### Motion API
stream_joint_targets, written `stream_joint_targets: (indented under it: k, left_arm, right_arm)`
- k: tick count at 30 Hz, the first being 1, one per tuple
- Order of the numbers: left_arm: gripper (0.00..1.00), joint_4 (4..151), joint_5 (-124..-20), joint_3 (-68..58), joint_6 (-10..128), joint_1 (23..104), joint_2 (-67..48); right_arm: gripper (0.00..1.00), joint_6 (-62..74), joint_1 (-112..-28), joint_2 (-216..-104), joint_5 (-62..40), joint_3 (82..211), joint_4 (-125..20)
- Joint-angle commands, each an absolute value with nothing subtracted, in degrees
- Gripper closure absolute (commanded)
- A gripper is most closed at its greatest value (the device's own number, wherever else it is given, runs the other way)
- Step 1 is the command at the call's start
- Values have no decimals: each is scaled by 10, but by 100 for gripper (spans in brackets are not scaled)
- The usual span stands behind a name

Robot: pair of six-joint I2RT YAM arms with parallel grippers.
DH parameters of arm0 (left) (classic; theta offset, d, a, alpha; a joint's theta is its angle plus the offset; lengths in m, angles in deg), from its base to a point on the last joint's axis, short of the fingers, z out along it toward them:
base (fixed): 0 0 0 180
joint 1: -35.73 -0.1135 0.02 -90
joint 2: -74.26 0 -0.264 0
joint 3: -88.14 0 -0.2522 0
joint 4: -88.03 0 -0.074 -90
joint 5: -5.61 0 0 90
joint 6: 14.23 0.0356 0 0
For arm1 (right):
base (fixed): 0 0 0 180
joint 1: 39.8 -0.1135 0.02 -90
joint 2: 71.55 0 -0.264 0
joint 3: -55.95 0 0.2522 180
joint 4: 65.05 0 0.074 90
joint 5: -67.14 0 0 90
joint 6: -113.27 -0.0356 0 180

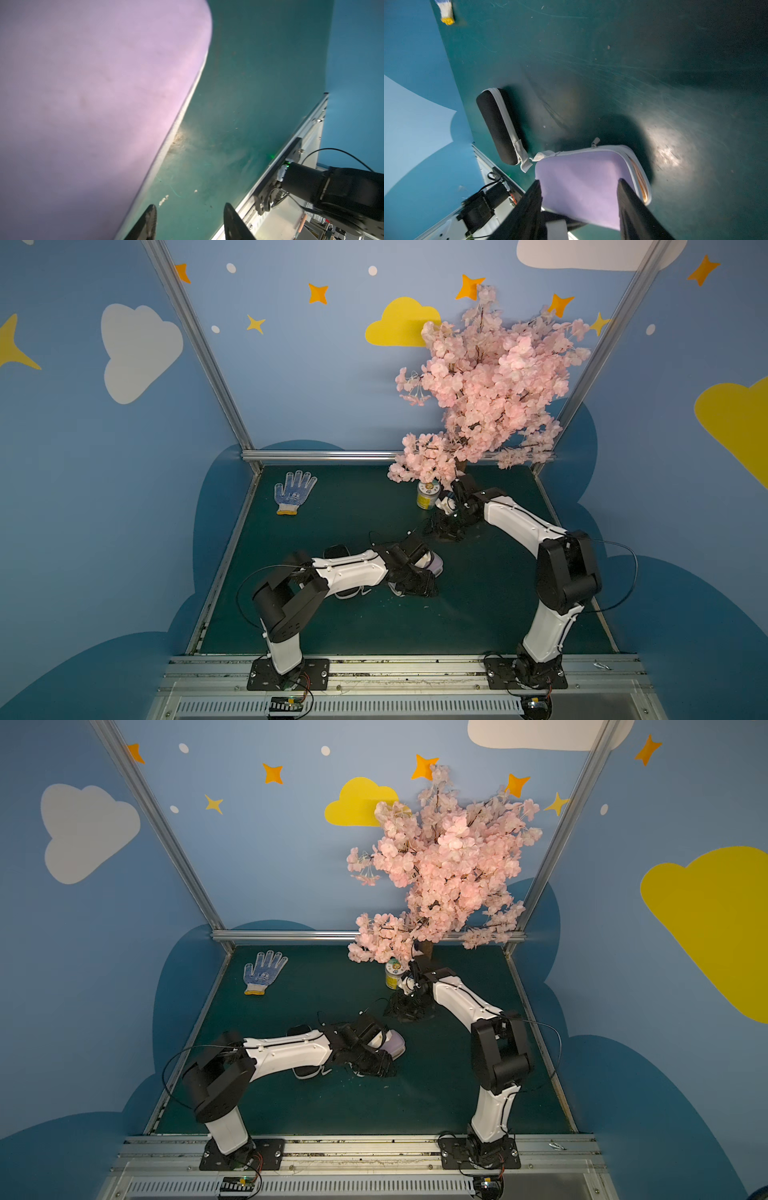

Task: Put umbrellas into zippered umbrella sleeves
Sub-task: Adjust the umbrella sleeve at the center of the board.

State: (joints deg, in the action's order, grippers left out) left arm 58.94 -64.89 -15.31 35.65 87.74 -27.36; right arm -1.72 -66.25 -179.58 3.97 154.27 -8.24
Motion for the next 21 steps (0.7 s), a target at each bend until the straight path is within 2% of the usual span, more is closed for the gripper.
stream_joint_targets:
  k: [1,6,11,16,21]
  left_arm:
    - [47,587,-652,-153,366,872,-267]
    - [47,603,-644,-205,346,861,-196]
    - [46,685,-605,-318,247,874,-124]
    - [38,797,-607,-421,136,885,-125]
    - [28,806,-665,-432,122,864,-121]
  right_arm:
    - [42,7,-687,-1848,-40,1580,-13]
    - [43,20,-689,-1826,-56,1502,-17]
    - [43,14,-702,-1753,-59,1405,-27]
    - [43,-4,-720,-1736,-53,1341,-48]
    - [44,-31,-741,-1727,-49,1305,-61]
